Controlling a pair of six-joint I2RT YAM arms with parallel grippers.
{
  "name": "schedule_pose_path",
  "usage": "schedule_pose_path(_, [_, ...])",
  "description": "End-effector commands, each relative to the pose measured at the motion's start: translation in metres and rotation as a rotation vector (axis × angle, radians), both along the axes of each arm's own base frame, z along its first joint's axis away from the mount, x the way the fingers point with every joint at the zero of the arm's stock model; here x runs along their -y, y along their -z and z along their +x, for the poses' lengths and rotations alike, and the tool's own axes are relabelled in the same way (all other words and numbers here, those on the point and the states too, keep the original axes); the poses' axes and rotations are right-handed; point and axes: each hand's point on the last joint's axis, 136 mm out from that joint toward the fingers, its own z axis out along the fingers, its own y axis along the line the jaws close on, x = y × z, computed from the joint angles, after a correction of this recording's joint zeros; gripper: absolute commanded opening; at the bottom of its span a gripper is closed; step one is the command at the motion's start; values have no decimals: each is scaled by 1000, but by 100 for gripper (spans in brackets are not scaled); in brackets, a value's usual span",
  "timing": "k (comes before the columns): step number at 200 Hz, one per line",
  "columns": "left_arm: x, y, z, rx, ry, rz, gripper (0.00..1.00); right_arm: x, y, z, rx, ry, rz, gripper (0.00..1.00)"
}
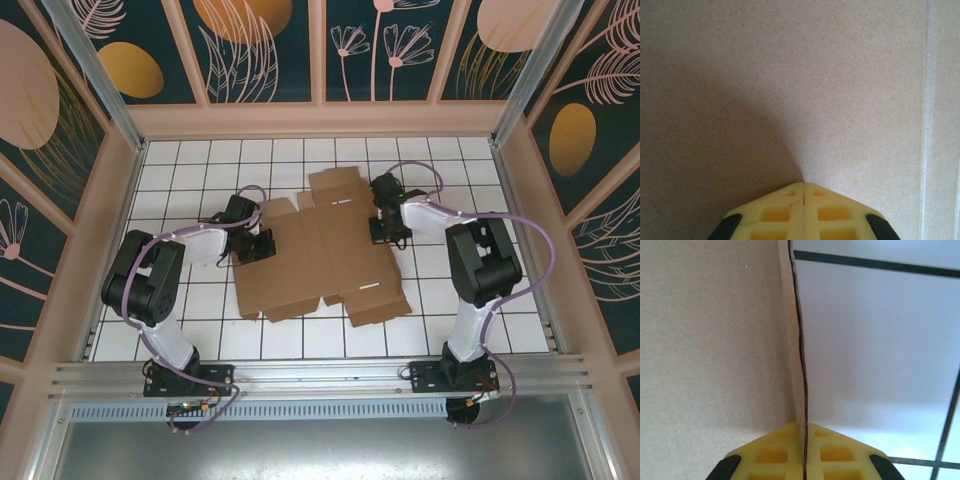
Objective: Fold the paper box
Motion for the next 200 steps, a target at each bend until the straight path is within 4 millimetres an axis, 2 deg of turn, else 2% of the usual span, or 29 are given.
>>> schedule_pose_path(1, [-1, 15, -30, -111, 22, -2, 5, 29, 23, -12, -45, 11, -236, 4])
schedule_pose_path(17, [3, 11, -31, -114, 25, -30, 6, 19, 18, -7, -30, -27, -194, 8])
schedule_pose_path(42, [16, 2, -36, -133, 28, -115, 7, -2, 2, 13, 32, -91, -103, 17])
schedule_pose_path(64, [27, 3, -50, -162, 73, -122, 7, -3, -5, 36, 65, -52, -96, 45])
schedule_pose_path(75, [33, 5, -60, -184, 104, -116, 8, -1, -12, 50, 94, -12, -86, 55])
schedule_pose_path(95, [44, 6, -76, -200, 160, -108, 10, -2, -37, 75, 152, 51, 8, 57])
schedule_pose_path(109, [45, 4, -75, -186, 165, -95, 11, 5, -62, 85, 216, 97, 10, 57])
schedule_pose_path(111, [46, -3, -73, -162, 166, -102, 12, 8, -65, 85, 225, 104, 3, 57])
schedule_pose_path(127, [42, -24, -52, -54, 158, -55, 16, 24, -87, 82, 283, 173, -31, 56])
schedule_pose_path(140, [44, -45, -30, 28, 150, -33, 20, 26, -97, 71, 283, 201, 19, 55])
schedule_pose_path(147, [47, -50, -24, 45, 150, -35, 22, 26, -97, 64, 269, 208, 46, 55])
schedule_pose_path(149, [51, -58, -16, 68, 149, -45, 22, 25, -96, 61, 261, 210, 54, 55])
schedule_pose_path(154, [55, -65, -8, 88, 152, -56, 23, 26, -94, 56, 238, 220, 72, 55])
schedule_pose_path(169, [67, -76, 11, 113, 157, -79, 23, 25, -86, 40, 165, 249, 114, 52])
schedule_pose_path(175, [70, -66, 18, 94, 156, -65, 22, 21, -84, 34, 142, 250, 149, 49])
schedule_pose_path(200, [79, -55, 42, 78, 165, -27, 14, 5, -66, -2, 37, 275, 252, 30])
